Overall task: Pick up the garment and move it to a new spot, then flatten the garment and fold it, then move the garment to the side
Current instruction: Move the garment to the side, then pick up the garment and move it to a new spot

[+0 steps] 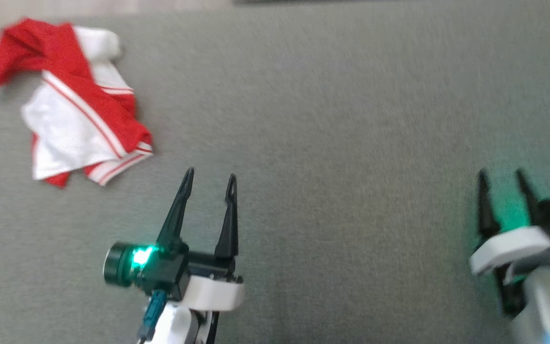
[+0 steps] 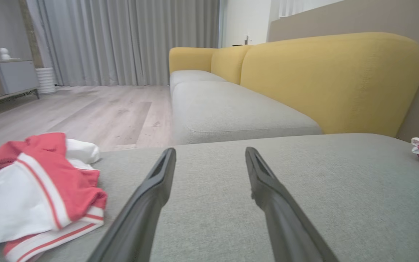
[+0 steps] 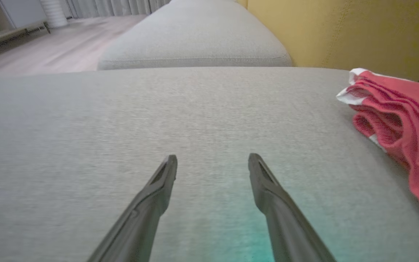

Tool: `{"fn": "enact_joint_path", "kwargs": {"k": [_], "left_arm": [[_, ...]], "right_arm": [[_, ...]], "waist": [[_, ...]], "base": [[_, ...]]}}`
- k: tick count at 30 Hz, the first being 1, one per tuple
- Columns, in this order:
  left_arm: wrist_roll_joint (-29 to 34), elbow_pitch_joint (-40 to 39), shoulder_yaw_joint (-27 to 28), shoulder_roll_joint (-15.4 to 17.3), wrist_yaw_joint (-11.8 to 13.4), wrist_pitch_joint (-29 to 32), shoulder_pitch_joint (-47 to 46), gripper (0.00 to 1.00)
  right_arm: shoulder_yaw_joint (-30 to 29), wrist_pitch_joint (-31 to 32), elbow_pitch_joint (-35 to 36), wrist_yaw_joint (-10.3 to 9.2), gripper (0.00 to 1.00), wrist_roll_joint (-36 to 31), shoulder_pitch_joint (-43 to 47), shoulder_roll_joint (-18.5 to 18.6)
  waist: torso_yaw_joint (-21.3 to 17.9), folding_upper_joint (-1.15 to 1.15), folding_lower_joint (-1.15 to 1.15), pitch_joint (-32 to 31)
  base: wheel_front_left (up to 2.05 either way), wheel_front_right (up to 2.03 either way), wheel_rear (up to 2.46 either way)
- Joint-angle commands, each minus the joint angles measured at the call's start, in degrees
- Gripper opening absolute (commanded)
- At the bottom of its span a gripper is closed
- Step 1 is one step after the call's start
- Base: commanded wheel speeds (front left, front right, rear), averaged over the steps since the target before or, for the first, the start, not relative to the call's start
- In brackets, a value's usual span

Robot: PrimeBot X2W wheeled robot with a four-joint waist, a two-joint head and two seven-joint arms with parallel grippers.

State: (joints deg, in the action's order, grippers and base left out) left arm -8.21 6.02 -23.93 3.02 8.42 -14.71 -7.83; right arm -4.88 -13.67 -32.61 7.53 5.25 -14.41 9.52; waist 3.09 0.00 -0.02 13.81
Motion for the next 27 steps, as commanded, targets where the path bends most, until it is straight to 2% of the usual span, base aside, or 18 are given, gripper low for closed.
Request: {"fn": "enact_joint_path", "kwargs": {"k": [1,3,6,13,20,27], "left_arm": [[-0.23,-1.41,1.77,-0.13,0.43,-0.29,0.01,1.0],[-0.87,-0.89,2.36,-0.13,1.07,-0.29,1.41,1.0],[-1.2,-0.16,3.46,-0.13,1.47,-0.29,3.84,1.0],[-0.07,0.23,7.31,-0.13,0.74,-0.29,9.08,1.0],[1.74,0.26,10.65,-0.13,-0.64,-0.29,13.0,1.0],[2.34,0.5,11.64,-0.14,-1.27,-0.29,13.49,1.0]], "right_arm": [[1.4,-0.77,1.57,-0.04,1.0,0.31,-0.15,0.09],[2.11,-1.21,2.67,-0.04,1.0,1.26,1.98,-1.88],[2.77,-1.29,9.73,-0.04,1.0,2.88,6.71,-3.81],[3.28,-1.31,22.79,-0.04,1.0,2.71,19.24,-5.91],[3.37,-1.32,26.81,-0.04,1.0,1.64,25.2,-6.59],[4.32,-1.32,27.33,-0.04,1.0,3.07,26.17,-6.63]], "waist": [[3.57,0.0,0.02,-5.14],[3.98,0.0,0.02,-7.64],[4.04,0.0,0.02,-10.87],[3.01,0.0,0.02,-15.18],[1.5,0.0,0.02,-17.5],[1.3,0.0,0.02,-18.39]], "base": [[0.0,0.0,0.0],[0.0,0.0,0.0],[0.0,0.0,0.0],[0.0,0.0,0.0],[0.0,0.0,0.0],[0.0,0.0,0.0]]}}
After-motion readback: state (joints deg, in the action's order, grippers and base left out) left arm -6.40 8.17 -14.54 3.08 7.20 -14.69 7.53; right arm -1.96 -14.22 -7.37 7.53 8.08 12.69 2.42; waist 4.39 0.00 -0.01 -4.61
